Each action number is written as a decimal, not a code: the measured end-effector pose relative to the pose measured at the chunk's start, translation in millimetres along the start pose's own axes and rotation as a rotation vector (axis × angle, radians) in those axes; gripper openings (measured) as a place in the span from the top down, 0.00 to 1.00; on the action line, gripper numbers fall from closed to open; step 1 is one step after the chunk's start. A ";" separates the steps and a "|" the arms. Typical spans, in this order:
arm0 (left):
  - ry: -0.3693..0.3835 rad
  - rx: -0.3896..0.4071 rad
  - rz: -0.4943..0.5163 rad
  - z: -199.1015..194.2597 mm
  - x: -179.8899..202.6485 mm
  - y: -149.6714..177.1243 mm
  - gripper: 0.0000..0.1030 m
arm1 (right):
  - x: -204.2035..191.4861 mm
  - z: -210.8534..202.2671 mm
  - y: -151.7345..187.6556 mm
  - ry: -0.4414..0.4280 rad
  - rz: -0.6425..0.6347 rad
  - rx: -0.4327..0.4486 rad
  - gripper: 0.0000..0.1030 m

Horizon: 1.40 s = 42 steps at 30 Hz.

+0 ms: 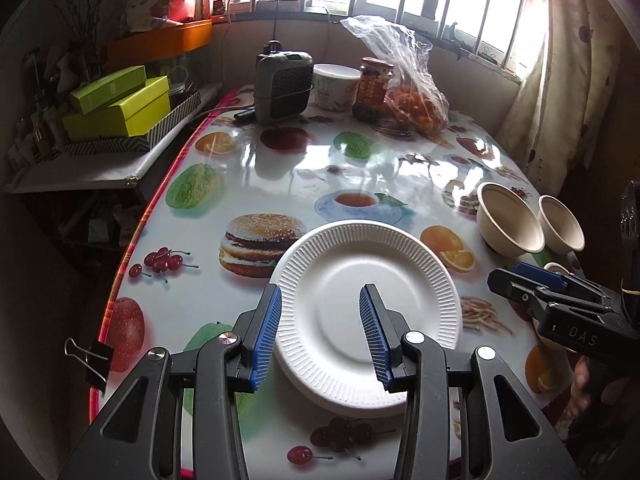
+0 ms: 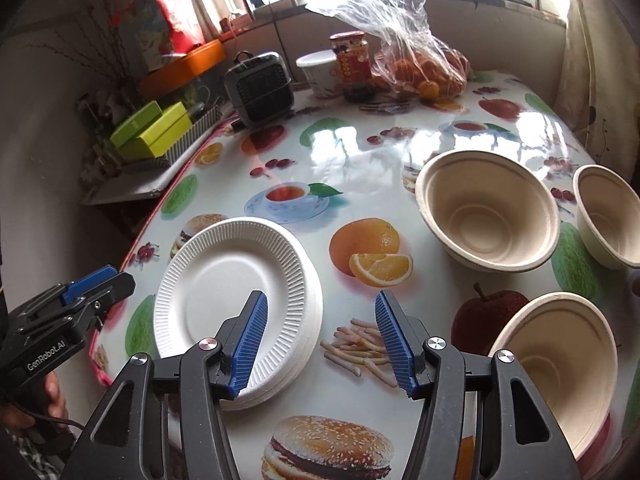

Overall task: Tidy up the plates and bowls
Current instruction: 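Move both grippers away from the plate stack toward the beige paper bowls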

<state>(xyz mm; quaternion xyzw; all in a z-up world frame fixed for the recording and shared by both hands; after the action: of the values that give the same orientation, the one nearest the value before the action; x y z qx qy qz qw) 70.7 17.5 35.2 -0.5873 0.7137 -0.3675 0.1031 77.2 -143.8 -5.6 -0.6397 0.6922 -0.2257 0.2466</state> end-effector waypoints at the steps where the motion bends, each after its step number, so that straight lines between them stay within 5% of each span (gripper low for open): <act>1: 0.006 0.001 0.012 0.0 6.3 -0.1 0.59 | 1.5 -3.8 0.9 0.012 -0.001 0.013 0.43; 6: 0.024 0.030 0.066 1.0 31.0 -4.5 0.51 | 12.7 -19.8 7.2 0.056 0.004 0.064 0.37; 17: 0.080 0.003 0.189 27.2 86.2 -14.5 0.51 | 54.7 -47.4 16.0 0.161 0.050 0.128 0.32; 30: 0.122 -0.035 0.232 58.1 132.2 -26.7 0.51 | 102.3 -54.3 10.6 0.185 0.106 0.150 0.31; 36: 0.174 -0.063 0.197 76.4 143.5 -34.2 0.51 | 125.7 -49.8 4.3 0.201 0.121 0.147 0.31; 42: 0.243 -0.171 0.100 110.6 147.6 -39.3 0.51 | 151.9 -37.2 -8.5 0.229 0.134 0.128 0.31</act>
<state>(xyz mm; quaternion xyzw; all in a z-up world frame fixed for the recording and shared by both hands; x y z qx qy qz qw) 122.1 -163.6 24.2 -0.5088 0.7780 -0.3681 -0.0165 51.2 -296.0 20.6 -0.5449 0.7413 -0.3239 0.2207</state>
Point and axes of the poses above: each gripper's, at about its wrist camera, not at the fingertips, and z roughly the way its jaws point, x to its right, y to its underside, the point moved 2 cm from there along z, roughly the way its jaws point, and after that the axes turned 14 degrees about y, right-handed, at the moved point
